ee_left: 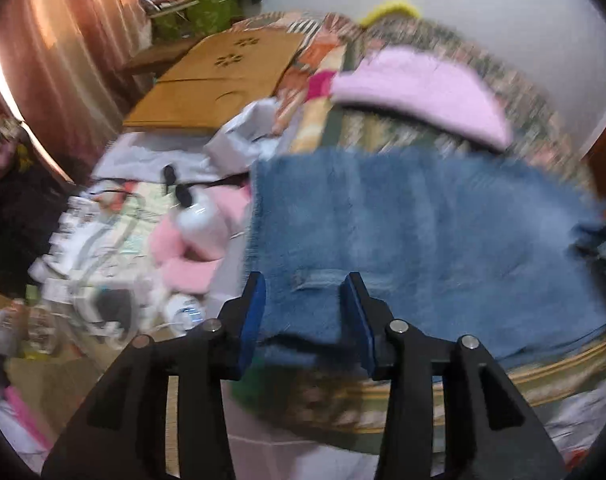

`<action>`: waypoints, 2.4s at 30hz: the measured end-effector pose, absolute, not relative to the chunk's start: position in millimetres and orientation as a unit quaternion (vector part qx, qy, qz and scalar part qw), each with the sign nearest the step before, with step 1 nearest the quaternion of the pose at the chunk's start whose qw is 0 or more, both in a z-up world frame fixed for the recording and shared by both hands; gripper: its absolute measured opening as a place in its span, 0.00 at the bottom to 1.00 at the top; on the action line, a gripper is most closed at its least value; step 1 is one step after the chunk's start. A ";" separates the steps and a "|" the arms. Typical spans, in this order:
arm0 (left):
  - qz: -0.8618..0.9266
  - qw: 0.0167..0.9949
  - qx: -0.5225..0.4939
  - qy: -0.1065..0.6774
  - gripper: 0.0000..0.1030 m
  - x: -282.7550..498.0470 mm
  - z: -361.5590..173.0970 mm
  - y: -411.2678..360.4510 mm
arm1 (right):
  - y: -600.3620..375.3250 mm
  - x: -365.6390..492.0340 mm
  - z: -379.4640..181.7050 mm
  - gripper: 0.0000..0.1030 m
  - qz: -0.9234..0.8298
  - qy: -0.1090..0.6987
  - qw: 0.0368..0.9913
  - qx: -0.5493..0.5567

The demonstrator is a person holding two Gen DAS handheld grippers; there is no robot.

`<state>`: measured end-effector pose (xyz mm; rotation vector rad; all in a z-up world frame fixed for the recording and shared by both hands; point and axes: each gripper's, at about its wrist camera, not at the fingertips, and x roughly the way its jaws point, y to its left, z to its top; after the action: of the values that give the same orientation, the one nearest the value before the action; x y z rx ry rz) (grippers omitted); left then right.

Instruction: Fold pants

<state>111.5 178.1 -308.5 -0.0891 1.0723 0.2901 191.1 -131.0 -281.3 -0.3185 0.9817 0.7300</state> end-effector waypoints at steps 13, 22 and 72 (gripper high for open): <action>0.151 0.845 -0.054 0.510 0.58 90.8 -331.7 193.0 | -191.3 169.8 -277.1 0.41 0.316 0.459 0.823 -0.116; 0.147 0.830 -0.016 0.538 0.62 91.4 -324.0 190.7 | -260.1 146.5 -281.2 0.42 0.251 0.471 0.842 -0.077; -0.283 0.766 0.166 0.553 0.62 286.3 -358.7 -359.2 | -562.9 75.1 -345.2 0.62 -0.033 0.434 0.843 0.316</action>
<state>286.3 -359.2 -358.7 0.3610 1.2021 -0.6152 75.1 -562.9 -345.2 0.6667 0.9154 -0.0694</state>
